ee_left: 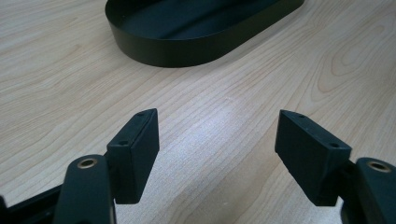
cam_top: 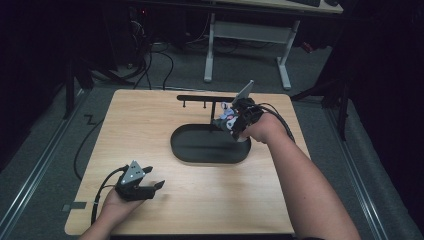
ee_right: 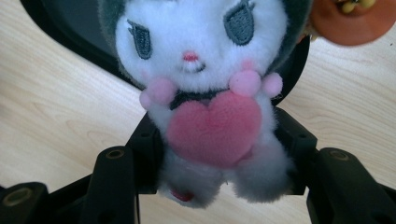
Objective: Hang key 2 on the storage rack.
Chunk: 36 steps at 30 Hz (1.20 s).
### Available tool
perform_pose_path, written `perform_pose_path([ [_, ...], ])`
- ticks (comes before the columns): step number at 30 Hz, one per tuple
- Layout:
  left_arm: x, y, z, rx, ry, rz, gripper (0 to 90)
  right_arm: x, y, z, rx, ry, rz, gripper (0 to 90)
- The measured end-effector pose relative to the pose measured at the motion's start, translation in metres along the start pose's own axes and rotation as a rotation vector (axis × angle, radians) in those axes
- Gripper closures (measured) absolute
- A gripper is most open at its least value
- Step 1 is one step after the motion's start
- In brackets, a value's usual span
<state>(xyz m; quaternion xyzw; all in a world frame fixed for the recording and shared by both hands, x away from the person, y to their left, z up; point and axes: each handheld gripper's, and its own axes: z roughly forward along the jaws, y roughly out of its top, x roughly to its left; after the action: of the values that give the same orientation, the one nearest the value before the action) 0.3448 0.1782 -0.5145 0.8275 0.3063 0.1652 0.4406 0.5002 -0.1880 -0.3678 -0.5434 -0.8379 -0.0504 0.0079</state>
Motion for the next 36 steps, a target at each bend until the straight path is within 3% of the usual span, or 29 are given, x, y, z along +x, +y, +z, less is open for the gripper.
perform_pose_path([
  [1, 0.0, 0.0, 0.0, 0.001, 0.0, 0.0, 31.1, 0.001, 0.001, 0.002, -0.001, 0.005, 0.015, 46.2],
  [9, 0.001, 0.0, -0.001, 0.008, -0.001, 0.0, 31.1, 0.001, 0.003, 0.008, -0.013, 0.012, 0.002, 45.3],
  [16, 0.001, -0.001, 0.0, 0.005, 0.0, 0.0, 31.1, 0.001, 0.002, 0.008, -0.036, 0.021, 0.002, 34.9],
  [29, -0.001, 0.0, 0.0, 0.0, 0.0, 0.0, 30.9, 0.008, -0.018, 0.001, -0.084, 0.025, -0.03, 35.1],
  [36, 0.0, -0.001, 0.0, 0.006, -0.002, -0.002, 30.5, 0.005, -0.032, 0.012, -0.098, 0.02, -0.044, 35.2],
])
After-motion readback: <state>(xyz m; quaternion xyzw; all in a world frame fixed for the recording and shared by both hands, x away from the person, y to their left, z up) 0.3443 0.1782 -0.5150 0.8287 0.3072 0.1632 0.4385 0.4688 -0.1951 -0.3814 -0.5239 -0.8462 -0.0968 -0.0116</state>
